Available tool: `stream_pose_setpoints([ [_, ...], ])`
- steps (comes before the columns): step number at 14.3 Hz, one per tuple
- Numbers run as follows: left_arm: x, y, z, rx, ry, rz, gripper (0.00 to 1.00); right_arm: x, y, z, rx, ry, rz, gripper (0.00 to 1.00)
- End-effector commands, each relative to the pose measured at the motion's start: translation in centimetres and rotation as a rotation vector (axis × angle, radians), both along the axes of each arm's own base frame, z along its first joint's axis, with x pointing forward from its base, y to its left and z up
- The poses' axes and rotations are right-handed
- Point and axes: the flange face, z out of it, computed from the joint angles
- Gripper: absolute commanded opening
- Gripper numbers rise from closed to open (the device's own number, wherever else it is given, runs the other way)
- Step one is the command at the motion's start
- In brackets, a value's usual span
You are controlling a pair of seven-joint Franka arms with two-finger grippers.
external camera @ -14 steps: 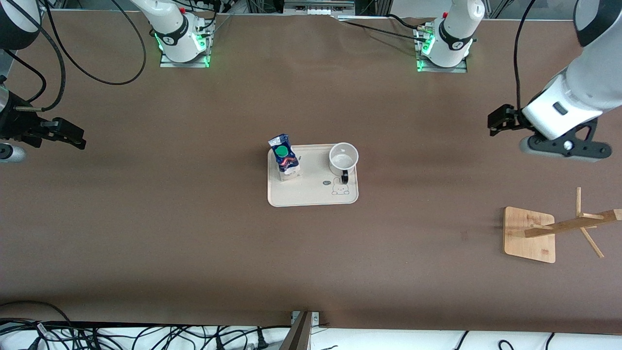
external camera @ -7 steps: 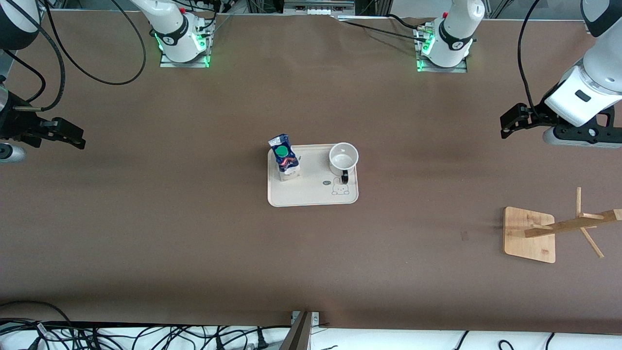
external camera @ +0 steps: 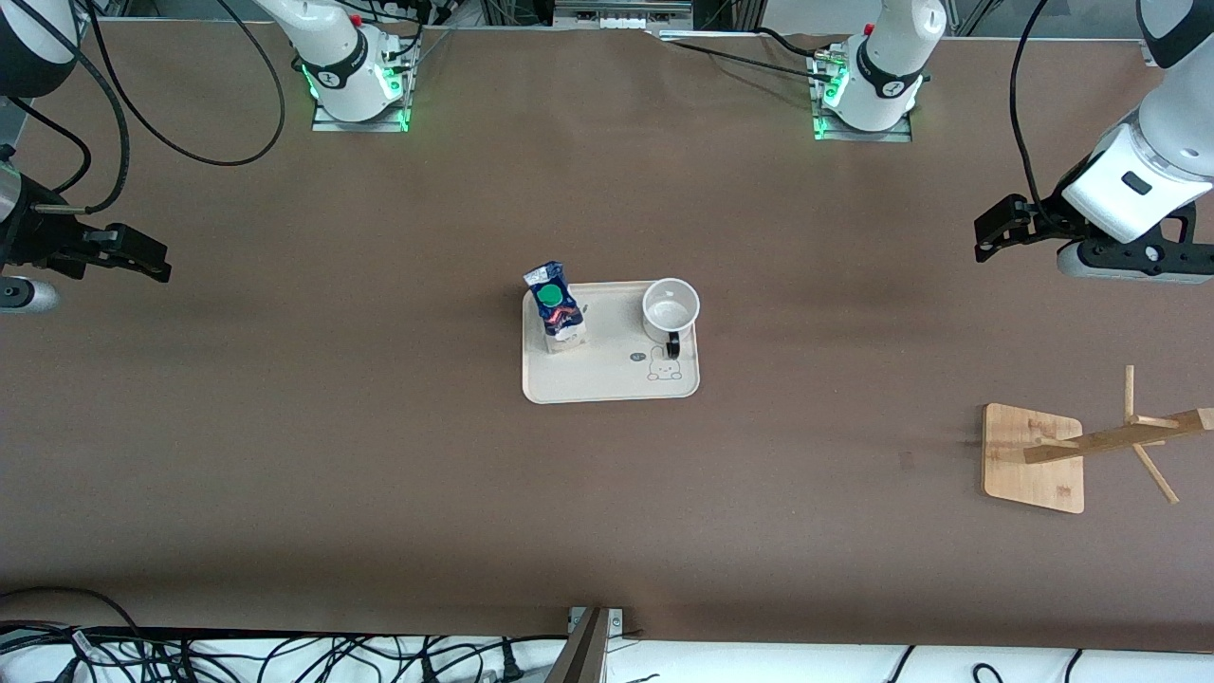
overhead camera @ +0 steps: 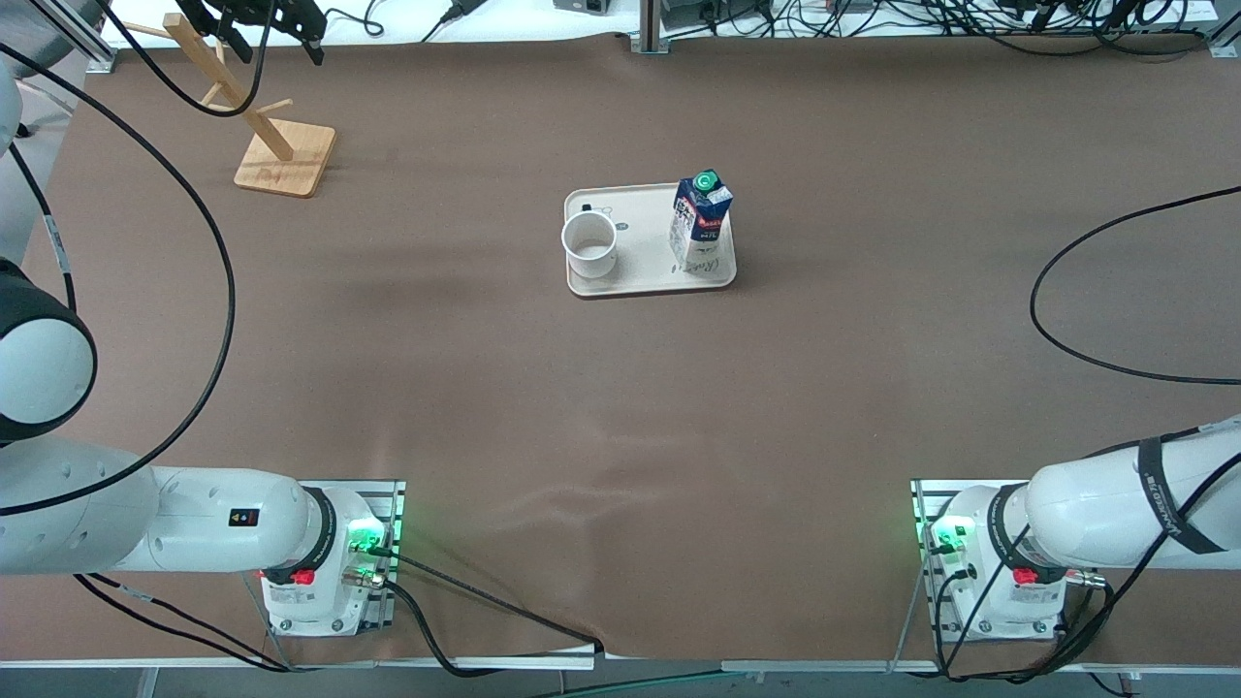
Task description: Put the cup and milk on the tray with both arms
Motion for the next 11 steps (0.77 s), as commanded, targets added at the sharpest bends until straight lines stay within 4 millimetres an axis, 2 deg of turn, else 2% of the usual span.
stream_pose_setpoints([
  [1,-0.7,-0.1,0.9,0.022,-0.004,-0.032,1.0,-0.6,-0.5,0.3,-0.011,0.005,-0.01,1.0],
  [3,-0.7,-0.3,1.0,0.022,-0.006,-0.032,1.0,-0.4,-1.3,0.1,-0.001,0.004,-0.014,1.0],
  [11,-0.8,-0.4,1.0,0.022,-0.004,-0.027,1.0,-0.3,0.1,0.1,0.004,0.003,0.018,1.0],
])
